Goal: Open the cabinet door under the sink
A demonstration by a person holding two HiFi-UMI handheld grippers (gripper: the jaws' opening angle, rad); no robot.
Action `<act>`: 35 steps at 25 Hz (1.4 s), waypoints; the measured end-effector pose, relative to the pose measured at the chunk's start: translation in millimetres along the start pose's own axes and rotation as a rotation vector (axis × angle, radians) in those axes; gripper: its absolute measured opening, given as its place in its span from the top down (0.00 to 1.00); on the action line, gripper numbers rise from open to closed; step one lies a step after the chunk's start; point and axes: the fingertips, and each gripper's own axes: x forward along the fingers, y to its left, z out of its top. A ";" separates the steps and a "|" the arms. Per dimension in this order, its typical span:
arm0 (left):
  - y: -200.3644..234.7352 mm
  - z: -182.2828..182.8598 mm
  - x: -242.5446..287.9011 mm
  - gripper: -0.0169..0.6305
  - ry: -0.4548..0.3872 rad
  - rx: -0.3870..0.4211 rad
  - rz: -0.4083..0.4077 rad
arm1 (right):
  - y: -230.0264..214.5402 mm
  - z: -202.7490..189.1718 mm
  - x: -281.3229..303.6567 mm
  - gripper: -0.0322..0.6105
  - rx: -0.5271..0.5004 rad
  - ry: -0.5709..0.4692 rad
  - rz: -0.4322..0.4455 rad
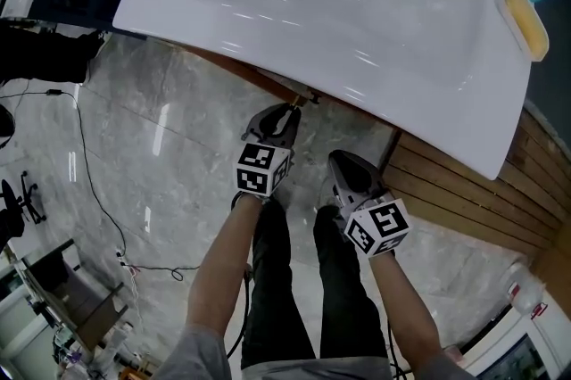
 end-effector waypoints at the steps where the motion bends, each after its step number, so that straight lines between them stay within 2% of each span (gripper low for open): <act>1: 0.5 -0.7 -1.9 0.85 -0.001 0.007 -0.004 | 1.7 0.0 1.5 0.93 0.000 -0.001 0.002; 9: 2.3 -12.6 -18.3 0.85 0.005 0.059 -0.067 | 16.3 -8.0 12.0 0.93 -0.002 -0.010 -0.030; 22: 11.2 -33.3 -57.6 0.85 0.019 0.146 -0.218 | 66.0 -34.5 29.9 0.93 0.017 -0.053 -0.130; 35: 21.1 -52.7 -86.5 0.85 0.056 0.259 -0.374 | 97.0 -56.7 52.1 0.93 0.044 -0.064 -0.186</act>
